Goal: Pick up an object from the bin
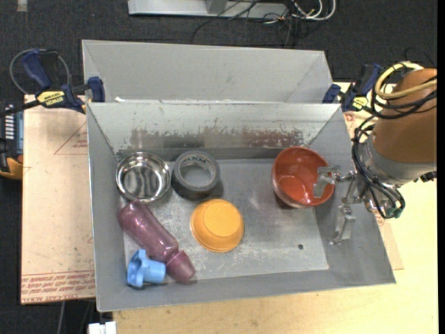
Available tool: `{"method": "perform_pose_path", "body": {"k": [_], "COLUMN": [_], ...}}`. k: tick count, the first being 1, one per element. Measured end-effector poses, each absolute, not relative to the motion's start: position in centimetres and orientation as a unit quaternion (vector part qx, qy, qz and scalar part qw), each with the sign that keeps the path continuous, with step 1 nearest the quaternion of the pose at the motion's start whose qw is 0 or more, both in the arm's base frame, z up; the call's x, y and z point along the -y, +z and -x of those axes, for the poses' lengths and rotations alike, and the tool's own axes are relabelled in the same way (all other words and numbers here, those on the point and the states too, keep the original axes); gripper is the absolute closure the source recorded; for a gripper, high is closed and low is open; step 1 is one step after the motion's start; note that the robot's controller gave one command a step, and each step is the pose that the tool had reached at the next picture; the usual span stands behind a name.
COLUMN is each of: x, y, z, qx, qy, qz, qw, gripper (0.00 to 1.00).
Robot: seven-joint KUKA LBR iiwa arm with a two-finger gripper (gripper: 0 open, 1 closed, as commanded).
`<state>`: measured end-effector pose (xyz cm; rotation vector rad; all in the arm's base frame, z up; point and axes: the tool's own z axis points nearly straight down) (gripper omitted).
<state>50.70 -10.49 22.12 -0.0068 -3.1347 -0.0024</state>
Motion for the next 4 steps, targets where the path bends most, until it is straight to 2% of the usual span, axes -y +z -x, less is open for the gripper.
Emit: {"method": "perform_pose_path", "body": {"k": [1, 2, 3, 4], "x": [10.4, 11.8, 10.5, 11.3], "y": [22.5, 7.2, 16.0, 7.7], "z": [-50.9, -60.8, -58.6, -59.7], "qx": [1.0, 0.998, 0.984, 0.996], "qy": [0.0, -0.001, 0.0, -0.002], "qz": [0.0, 0.066, 0.18, 0.093], "qw": [-0.001, -0.002, -0.006, 0.005], "gripper": [0.0, 0.0, 0.0, 0.0]}}
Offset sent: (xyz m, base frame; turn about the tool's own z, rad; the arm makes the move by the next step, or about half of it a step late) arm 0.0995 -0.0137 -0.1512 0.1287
